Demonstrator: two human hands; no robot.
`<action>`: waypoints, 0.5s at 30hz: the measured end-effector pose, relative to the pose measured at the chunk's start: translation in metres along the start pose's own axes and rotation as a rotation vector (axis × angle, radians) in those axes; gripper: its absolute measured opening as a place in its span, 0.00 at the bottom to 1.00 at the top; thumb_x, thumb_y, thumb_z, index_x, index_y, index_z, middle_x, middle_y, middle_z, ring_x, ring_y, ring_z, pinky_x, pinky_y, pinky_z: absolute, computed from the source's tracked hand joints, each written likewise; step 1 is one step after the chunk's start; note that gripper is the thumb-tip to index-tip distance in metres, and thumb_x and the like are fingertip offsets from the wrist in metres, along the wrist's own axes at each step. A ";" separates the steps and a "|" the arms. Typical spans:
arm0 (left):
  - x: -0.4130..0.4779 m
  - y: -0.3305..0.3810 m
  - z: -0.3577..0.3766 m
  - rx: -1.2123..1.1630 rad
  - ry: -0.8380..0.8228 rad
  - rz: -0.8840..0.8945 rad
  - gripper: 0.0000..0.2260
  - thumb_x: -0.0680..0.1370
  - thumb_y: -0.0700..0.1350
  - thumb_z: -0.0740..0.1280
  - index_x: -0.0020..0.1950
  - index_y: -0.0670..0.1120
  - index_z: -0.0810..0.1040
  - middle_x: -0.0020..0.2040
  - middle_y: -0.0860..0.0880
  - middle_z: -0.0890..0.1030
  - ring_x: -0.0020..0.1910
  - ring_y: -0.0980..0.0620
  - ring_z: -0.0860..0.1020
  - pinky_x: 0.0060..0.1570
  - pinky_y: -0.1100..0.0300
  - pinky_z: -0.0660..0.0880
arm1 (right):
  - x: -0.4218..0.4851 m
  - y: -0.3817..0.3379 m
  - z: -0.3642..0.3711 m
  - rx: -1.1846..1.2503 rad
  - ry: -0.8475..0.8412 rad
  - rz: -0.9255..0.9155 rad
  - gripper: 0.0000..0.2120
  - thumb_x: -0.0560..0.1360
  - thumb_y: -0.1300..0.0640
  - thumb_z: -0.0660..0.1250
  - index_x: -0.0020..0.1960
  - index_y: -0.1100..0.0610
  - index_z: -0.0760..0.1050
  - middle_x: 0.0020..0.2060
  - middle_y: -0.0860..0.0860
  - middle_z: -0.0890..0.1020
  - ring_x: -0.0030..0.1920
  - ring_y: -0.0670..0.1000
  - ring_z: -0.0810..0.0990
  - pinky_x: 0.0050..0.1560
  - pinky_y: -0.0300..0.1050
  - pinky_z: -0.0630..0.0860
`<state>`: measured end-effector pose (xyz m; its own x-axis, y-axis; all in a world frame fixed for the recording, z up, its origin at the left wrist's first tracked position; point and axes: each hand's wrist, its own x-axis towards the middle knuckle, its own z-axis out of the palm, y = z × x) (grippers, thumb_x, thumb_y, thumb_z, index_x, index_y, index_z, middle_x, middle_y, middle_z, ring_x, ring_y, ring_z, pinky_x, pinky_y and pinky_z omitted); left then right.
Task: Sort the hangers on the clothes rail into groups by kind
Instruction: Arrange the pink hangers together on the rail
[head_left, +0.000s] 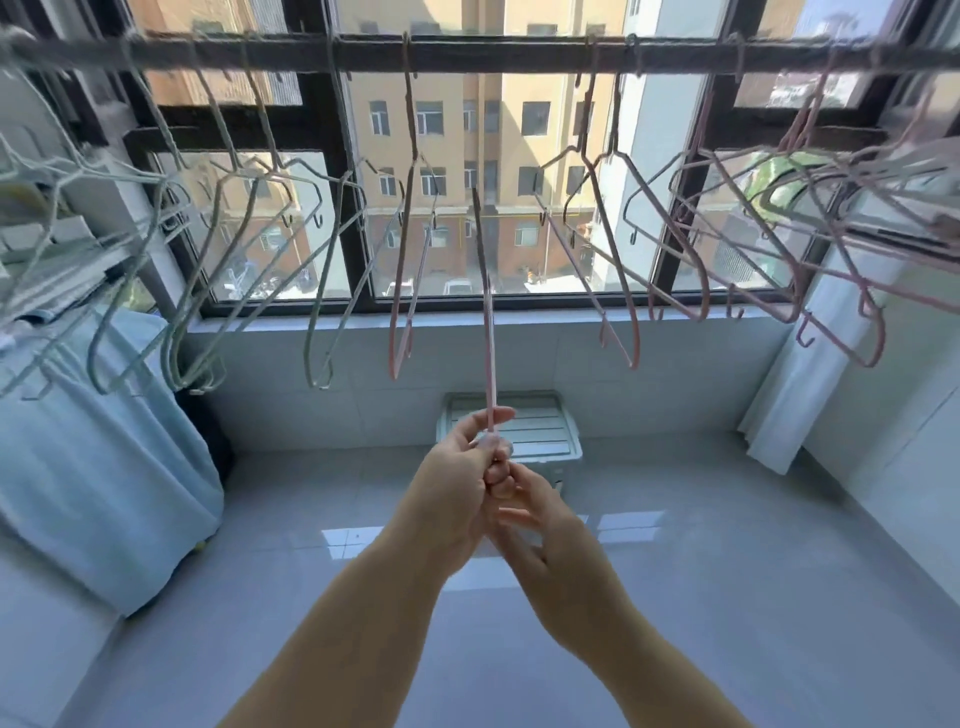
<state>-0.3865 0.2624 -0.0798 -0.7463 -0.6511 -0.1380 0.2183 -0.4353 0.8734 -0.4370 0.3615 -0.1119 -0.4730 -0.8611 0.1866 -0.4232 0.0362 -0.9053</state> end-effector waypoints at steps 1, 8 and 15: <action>-0.001 0.004 0.005 -0.009 -0.016 0.012 0.13 0.79 0.34 0.51 0.56 0.41 0.73 0.29 0.50 0.67 0.24 0.58 0.62 0.28 0.66 0.64 | 0.002 -0.004 -0.005 0.000 0.017 -0.022 0.16 0.76 0.56 0.64 0.59 0.40 0.67 0.51 0.39 0.80 0.53 0.37 0.79 0.55 0.33 0.75; 0.003 0.038 0.027 -0.033 -0.101 0.115 0.13 0.79 0.34 0.51 0.54 0.41 0.74 0.28 0.50 0.68 0.25 0.58 0.63 0.25 0.68 0.63 | 0.025 -0.024 -0.028 -0.024 0.075 -0.122 0.21 0.74 0.62 0.66 0.65 0.48 0.70 0.50 0.44 0.82 0.52 0.40 0.81 0.54 0.37 0.77; 0.018 0.079 0.033 -0.087 -0.128 0.140 0.14 0.80 0.34 0.51 0.55 0.40 0.74 0.28 0.50 0.68 0.25 0.57 0.63 0.24 0.68 0.65 | 0.059 -0.048 -0.033 -0.138 0.136 -0.231 0.22 0.75 0.62 0.65 0.68 0.50 0.67 0.51 0.46 0.82 0.52 0.41 0.80 0.57 0.42 0.77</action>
<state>-0.4035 0.2370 0.0026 -0.7773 -0.6273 0.0475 0.3751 -0.4015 0.8355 -0.4698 0.3257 -0.0449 -0.4474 -0.7788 0.4397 -0.6281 -0.0763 -0.7744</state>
